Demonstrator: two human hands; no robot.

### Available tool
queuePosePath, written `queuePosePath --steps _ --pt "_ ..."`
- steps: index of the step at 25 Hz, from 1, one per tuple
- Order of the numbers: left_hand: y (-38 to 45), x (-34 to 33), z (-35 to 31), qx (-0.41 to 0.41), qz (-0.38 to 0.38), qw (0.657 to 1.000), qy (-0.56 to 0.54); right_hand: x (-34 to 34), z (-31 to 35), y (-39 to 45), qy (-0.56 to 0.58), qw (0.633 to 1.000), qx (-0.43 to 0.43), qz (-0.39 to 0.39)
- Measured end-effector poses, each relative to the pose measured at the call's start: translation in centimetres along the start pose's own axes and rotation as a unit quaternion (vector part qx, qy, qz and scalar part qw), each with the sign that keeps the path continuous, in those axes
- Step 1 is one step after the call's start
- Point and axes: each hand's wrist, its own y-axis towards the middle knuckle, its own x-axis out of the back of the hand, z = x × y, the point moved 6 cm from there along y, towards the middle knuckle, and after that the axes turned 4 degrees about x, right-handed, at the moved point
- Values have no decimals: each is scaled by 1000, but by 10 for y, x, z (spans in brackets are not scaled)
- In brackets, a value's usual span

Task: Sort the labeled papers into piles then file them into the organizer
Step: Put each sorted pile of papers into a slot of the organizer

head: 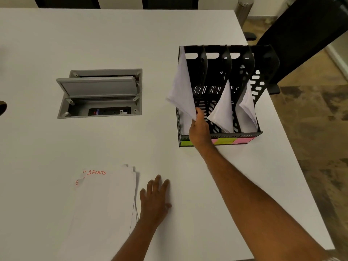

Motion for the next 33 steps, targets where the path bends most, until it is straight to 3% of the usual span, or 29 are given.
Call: queuePosePath --steps 5,9,11,13,16,19,21,22,25,27,29,33 --pt "5 -5 2 1 11 1000 -9 -4 -16 6 -16 997 -70 6" --pt "5 -2 1 -12 17 1000 -9 6 -1 -8 21 999 -35 -36" --pt "2 16 3 -37 -25 998 -41 14 6 -42 49 995 -2 -86" --pt "-5 42 25 -21 -122 988 -93 7 1 -97 73 992 19 -99" --pt "-19 61 105 128 -225 951 -171 -46 -31 -192 106 989 -95 46" --pt "-48 48 201 330 -213 891 -226 -112 -52 -276 112 921 -270 259" --pt "-72 33 244 433 -168 846 -263 -136 -49 -300 83 910 -258 315" --pt "-82 27 255 451 -148 839 -267 -144 -45 -304 77 911 -245 324" --pt "-94 17 256 417 -109 871 -235 -160 -36 -306 92 897 -258 346" --pt "-95 13 245 410 -92 869 -260 -165 -32 -303 113 883 -287 354" --pt "-94 8 234 420 -82 844 -324 -168 -31 -300 140 873 -304 354" --pt "-94 2 225 434 -78 739 -510 -166 -42 -298 199 842 -353 356"
